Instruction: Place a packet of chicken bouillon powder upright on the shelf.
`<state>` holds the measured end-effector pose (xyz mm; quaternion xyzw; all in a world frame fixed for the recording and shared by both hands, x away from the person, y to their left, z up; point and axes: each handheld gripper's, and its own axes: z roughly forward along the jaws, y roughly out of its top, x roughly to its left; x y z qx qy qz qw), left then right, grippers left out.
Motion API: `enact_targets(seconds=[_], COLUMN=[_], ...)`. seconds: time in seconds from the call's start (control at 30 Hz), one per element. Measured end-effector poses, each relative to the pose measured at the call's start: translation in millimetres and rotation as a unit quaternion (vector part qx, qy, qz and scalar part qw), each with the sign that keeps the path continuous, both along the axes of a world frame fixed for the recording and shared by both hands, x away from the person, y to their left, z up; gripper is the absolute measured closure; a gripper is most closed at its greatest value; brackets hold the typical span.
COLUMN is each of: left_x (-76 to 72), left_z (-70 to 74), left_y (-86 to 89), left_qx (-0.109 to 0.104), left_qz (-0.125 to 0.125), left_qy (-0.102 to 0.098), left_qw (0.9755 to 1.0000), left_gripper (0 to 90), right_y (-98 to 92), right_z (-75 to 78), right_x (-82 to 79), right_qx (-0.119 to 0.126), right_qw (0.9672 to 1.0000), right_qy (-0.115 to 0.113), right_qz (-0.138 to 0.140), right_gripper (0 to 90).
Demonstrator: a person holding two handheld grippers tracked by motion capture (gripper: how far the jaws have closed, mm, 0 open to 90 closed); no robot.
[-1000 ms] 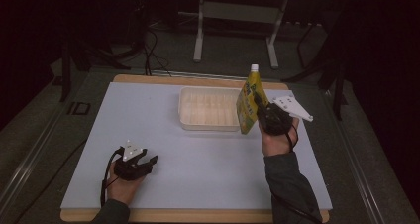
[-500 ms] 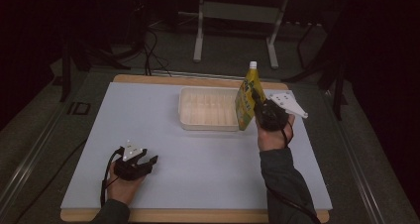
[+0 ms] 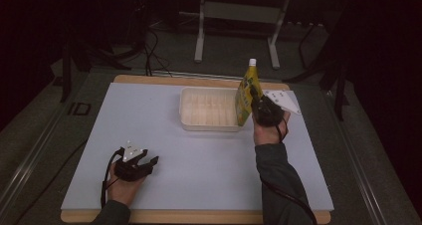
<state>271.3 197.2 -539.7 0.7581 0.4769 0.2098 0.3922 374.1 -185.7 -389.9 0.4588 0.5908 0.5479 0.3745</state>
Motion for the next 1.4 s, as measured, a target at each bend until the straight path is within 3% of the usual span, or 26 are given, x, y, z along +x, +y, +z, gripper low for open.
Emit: enact_targets(seconds=[0.53, 0.63, 0.7, 0.77, 0.83, 0.9, 0.93, 1.0, 1.2, 1.4], left_x=[-1.1, -1.2, -1.3, -1.4, -1.3, -1.3, -1.3, -1.3, -1.4, -1.3], left_z=[0.2, 0.1, 0.1, 0.3, 0.1, 0.1, 0.0, 0.0, 0.0, -0.1], left_y=[0.4, 0.3, 0.2, 0.6, 0.6, 0.3, 0.2, 0.0, -0.2, -0.3], left_qx=[-0.004, -0.003, -0.005, -0.005, -0.006, -0.004, -0.004, -0.003, -0.001, -0.001], left_qz=[-0.001, -0.001, -0.001, -0.001, -0.001, -0.001, -0.001, -0.001, 0.000, -0.001], left_qy=[-0.001, -0.002, -0.001, -0.001, 0.001, 0.000, -0.001, -0.001, -0.002, -0.001], left_qw=[1.0000, 1.0000, 1.0000, 1.0000, 1.0000, 1.0000, 1.0000, 1.0000, 1.0000, 1.0000], left_gripper=[48.3, 48.2, 48.2, 48.2, 48.2, 48.2, 48.2, 48.2, 48.2, 48.2], right_y=[6.4, 6.5, 8.5, 9.7, 9.4, 8.4, 8.3, 7.1, 2.0, -5.0], right_z=[-18.3, -21.2, -26.9, -32.0, -35.4, -35.8, -34.0, -29.8, -20.4, -15.9], right_x=[17.2, 19.5, 25.0, 26.9, 29.2, 28.7, 28.0, 26.9, 20.6, 6.8], right_qx=[-0.004, -0.004, -0.012, -0.022, -0.019, -0.023, -0.037, -0.039, -0.041, -0.029], right_qw=[0.9999, 0.9999, 0.9993, 0.9990, 0.9981, 0.9984, 0.9979, 0.9974, 0.9950, 0.9916], right_qy=[-0.004, 0.002, 0.029, 0.034, 0.055, 0.049, 0.049, 0.058, 0.091, 0.125], right_qz=[-0.014, -0.016, -0.018, -0.019, -0.017, -0.014, -0.021, -0.016, -0.005, 0.019], right_gripper=[90.0, 90.0, 90.0, 89.6, 82.8, 67.9, 63.3, 56.5, 41.0, 34.2])
